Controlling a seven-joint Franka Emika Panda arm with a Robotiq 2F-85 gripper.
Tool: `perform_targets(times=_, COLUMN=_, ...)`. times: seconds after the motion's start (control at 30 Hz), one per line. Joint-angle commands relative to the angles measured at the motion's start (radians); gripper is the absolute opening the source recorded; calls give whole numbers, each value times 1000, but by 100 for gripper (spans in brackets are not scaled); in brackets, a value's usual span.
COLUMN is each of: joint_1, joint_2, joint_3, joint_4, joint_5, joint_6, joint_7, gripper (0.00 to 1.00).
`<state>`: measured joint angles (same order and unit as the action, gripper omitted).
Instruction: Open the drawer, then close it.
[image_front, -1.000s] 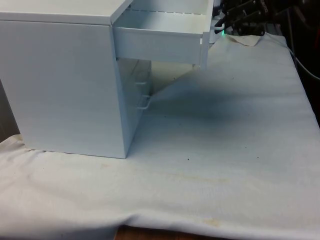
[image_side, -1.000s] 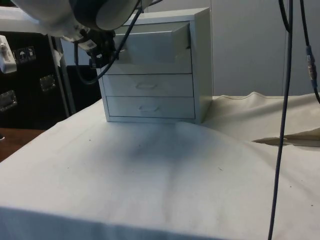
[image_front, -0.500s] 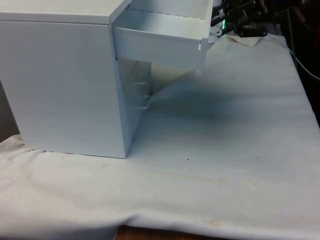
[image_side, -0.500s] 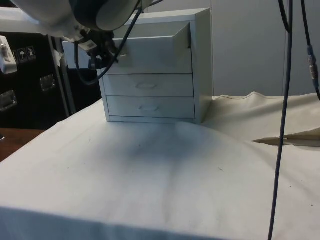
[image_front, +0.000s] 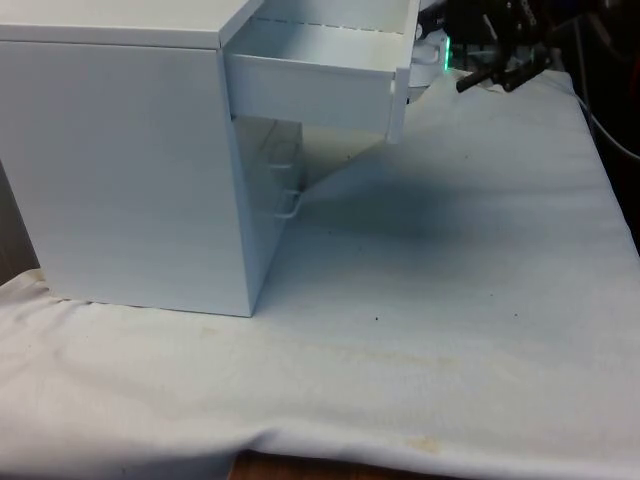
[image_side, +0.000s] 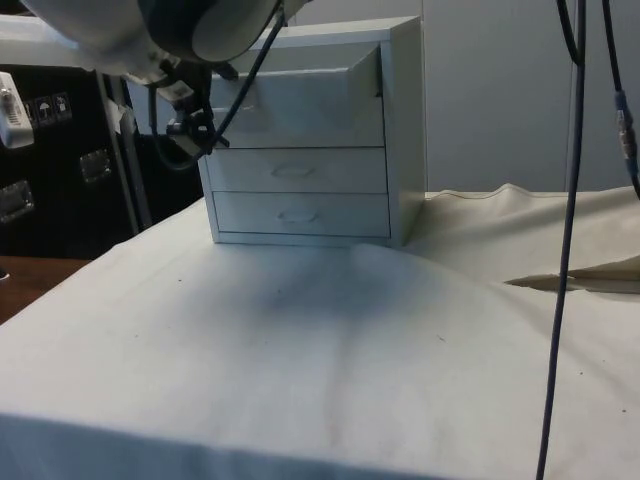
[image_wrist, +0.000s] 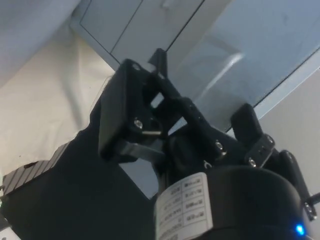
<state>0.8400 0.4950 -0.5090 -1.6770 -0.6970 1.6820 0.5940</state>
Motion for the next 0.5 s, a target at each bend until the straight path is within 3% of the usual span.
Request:
perform_targets(times=0.0, joint_1=5, joint_2=5, joint_3=3, joint_4=7, joint_5=2, joint_6=-9, joint_7=4, gripper=100)
perform_targets(times=0.47, joint_1=4, joint_2=42, joint_3=54, joint_4=45, joint_5=13, joint_6=-37, joint_7=54, gripper=100)
